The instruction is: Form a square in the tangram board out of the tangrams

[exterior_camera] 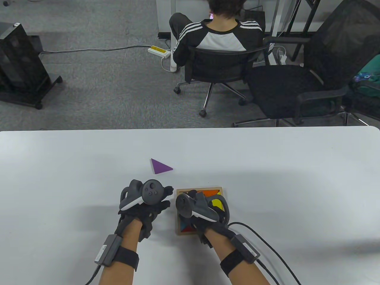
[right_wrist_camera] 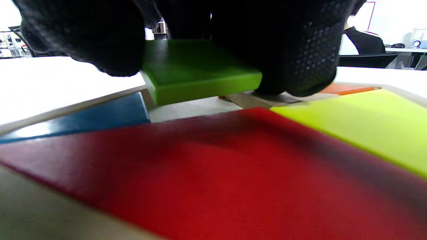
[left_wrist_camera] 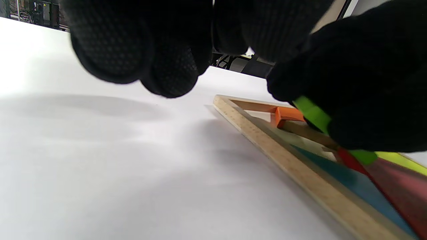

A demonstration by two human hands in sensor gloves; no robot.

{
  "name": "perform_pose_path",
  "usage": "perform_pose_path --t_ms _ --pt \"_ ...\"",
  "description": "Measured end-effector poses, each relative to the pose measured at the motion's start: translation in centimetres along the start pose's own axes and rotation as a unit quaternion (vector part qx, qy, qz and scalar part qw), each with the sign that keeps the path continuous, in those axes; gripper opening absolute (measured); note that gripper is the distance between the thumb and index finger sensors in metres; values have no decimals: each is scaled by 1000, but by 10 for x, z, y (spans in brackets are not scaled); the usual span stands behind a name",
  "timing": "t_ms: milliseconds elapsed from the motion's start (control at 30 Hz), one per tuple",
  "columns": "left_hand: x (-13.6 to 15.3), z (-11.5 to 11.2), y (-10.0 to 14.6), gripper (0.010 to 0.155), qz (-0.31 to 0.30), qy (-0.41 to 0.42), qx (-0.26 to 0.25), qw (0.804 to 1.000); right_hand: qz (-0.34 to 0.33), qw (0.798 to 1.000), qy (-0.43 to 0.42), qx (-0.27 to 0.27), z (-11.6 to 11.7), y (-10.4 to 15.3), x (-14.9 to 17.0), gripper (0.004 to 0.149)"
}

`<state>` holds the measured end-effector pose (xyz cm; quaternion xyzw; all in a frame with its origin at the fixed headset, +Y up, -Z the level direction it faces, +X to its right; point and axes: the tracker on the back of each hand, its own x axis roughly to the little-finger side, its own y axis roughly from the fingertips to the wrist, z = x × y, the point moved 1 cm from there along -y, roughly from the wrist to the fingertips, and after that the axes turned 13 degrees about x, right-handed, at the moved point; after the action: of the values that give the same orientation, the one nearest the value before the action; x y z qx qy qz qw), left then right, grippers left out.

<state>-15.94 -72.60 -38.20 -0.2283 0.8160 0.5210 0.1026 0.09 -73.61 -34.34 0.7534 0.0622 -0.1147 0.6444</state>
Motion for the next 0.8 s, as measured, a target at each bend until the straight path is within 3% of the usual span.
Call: perform_pose_path --t_ms 800 --pt "7 0 1 61 13 14 9 1000 7 998 51 -35 14 -2 -6 62"
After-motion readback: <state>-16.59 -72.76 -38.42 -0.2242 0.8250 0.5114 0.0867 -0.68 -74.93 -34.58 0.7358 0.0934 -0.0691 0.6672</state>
